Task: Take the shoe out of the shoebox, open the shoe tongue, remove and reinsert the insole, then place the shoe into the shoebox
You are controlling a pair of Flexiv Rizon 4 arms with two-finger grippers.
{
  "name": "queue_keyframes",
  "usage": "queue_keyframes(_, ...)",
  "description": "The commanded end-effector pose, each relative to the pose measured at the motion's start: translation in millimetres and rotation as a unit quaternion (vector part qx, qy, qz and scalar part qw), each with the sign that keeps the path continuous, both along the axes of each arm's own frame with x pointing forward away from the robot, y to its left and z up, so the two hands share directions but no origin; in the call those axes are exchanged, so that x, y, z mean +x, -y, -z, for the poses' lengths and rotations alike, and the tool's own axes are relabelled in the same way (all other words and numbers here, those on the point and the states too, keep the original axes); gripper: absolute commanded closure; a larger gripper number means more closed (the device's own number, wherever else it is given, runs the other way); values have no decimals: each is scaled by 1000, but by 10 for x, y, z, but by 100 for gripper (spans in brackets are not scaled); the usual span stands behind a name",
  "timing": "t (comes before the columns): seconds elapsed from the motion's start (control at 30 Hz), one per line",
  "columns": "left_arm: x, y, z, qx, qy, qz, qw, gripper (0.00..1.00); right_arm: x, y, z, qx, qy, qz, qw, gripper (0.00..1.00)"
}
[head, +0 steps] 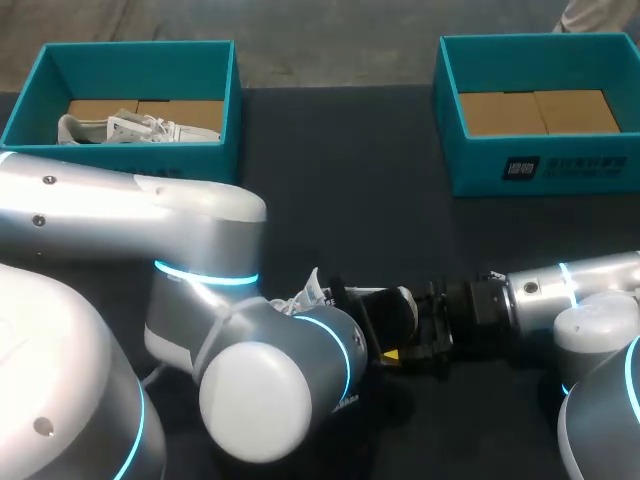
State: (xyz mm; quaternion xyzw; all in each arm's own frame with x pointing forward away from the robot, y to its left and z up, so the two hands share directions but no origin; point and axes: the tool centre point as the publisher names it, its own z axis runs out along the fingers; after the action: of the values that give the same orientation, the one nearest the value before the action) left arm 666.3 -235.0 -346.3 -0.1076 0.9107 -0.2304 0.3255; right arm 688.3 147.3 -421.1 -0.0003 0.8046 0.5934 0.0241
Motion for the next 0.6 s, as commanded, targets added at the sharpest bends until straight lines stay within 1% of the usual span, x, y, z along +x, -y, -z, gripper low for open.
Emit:
queue_keyframes(0.03,-40,3,56,1,9,-4,1000,93,-2,-10,13,-2,0,0,1000,100)
queue_keyframes(0.1,-27,1,58,2,9,-4,1000,100,-2,-10,13,-2,0,0,1000,100)
queue_keyframes(0.23,-12,4,23,-3,7,-6,1000,100,-2,-10,13,-2,0,0,1000,100)
queue_keyframes(0.6,38,39,-120,-32,-25,14,999,100,-2,-10,13,-2,0,0,1000,100)
